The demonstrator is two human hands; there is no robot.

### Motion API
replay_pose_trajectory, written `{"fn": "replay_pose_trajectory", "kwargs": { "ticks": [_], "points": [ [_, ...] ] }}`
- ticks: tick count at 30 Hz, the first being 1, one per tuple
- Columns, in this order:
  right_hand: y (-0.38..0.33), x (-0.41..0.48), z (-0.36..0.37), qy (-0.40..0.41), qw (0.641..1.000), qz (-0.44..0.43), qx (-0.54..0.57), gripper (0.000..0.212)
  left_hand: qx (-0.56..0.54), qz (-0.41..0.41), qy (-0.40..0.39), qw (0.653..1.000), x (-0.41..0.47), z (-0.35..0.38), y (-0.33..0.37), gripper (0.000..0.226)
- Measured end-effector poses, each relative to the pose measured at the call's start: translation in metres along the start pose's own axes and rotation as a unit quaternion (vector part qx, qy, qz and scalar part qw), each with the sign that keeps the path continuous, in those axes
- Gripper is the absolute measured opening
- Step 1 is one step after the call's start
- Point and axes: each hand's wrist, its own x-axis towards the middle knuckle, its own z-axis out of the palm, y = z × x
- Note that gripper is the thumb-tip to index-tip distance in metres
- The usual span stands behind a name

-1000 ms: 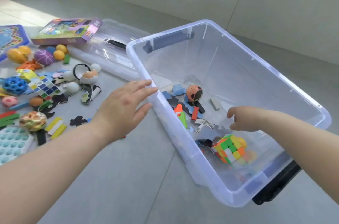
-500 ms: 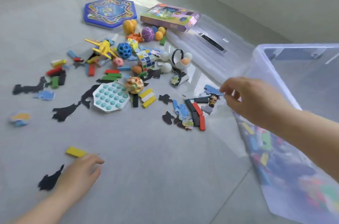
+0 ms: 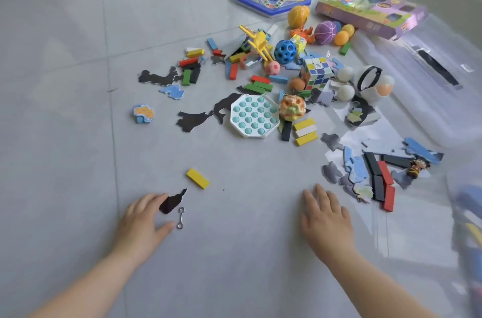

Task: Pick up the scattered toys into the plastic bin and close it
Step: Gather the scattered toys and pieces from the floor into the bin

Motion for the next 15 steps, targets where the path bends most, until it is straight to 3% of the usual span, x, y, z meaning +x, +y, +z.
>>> {"fn": "replay_pose_trajectory", "kwargs": {
  "ticks": [4,7,10,12,15],
  "points": [
    [0.007,0.008,0.006,0.054,0.998,-0.011,0.001,0.048,-0.008,-0.021,-0.018,1.000,0.005,0.007,0.012,0.056],
    [0.011,0.010,0.009,0.042,0.999,-0.017,-0.026,0.039,-0.047,-0.057,-0.038,0.997,0.016,0.009,0.022,0.045],
    [0.015,0.015,0.003,0.148,0.988,-0.030,0.014,0.034,-0.010,-0.080,-0.106,0.991,0.029,0.001,0.029,0.035],
    [0.028,0.020,-0.007,0.202,0.973,0.056,0.092,0.033,0.023,-0.072,-0.138,0.988,0.035,-0.002,0.033,0.034],
    [0.055,0.030,-0.021,0.196,0.933,0.215,0.213,0.060,0.067,-0.042,-0.159,0.984,0.034,-0.002,0.036,0.038]
  ]
}}
